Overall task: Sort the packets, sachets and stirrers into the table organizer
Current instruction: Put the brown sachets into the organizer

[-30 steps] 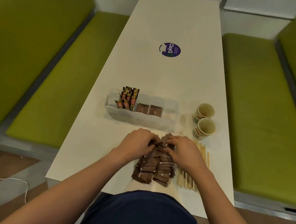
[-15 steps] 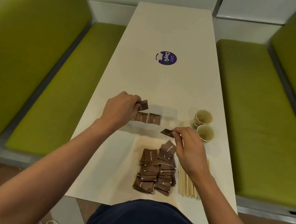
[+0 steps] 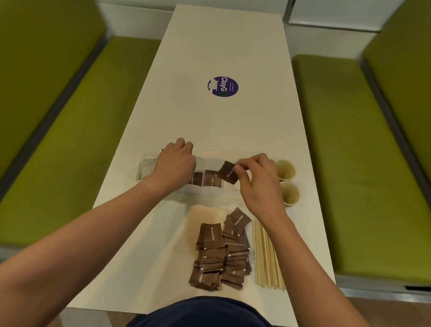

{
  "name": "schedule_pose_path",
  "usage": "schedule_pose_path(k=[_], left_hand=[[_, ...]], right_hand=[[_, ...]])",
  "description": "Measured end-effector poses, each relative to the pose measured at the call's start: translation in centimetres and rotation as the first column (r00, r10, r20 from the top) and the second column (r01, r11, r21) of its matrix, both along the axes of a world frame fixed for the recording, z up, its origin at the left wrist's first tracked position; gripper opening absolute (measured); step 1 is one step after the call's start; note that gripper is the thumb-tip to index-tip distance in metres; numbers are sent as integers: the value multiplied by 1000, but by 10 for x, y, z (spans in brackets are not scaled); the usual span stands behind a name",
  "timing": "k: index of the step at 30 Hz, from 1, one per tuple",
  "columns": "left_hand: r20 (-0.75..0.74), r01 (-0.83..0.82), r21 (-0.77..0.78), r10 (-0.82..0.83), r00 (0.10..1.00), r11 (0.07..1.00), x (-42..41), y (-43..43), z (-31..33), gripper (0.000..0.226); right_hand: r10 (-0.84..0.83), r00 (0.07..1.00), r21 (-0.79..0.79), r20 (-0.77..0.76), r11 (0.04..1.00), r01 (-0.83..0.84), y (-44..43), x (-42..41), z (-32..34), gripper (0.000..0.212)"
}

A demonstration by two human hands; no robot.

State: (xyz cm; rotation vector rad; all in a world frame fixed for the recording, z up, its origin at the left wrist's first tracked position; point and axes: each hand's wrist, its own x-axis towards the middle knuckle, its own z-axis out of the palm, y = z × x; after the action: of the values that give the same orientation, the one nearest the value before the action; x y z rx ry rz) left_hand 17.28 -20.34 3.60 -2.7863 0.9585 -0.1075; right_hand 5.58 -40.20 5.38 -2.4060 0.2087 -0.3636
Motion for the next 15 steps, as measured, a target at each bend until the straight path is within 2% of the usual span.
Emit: schedule_pose_path(k=[2,5,10,15], left_hand=[[7,7,-27,-7,1000,1000,-1,-1,1,9],[2,-10,-189,11,1000,982,-5,-1,12,15],[-27,-103,-420,101,995,902,-29,13,31,19],[-57,-153,-526,144,988,837,-58,26,26,18]], right_hand=[[31,998,-35,-54,999,-33,3,16,2,22],[73,988,-91,-133,992,-86,7,39,-1,25],[144,933,-198,-331,956,-218,17,61,-17,28],[149,926,-307,-346,915,-262,22,66,-28,29]])
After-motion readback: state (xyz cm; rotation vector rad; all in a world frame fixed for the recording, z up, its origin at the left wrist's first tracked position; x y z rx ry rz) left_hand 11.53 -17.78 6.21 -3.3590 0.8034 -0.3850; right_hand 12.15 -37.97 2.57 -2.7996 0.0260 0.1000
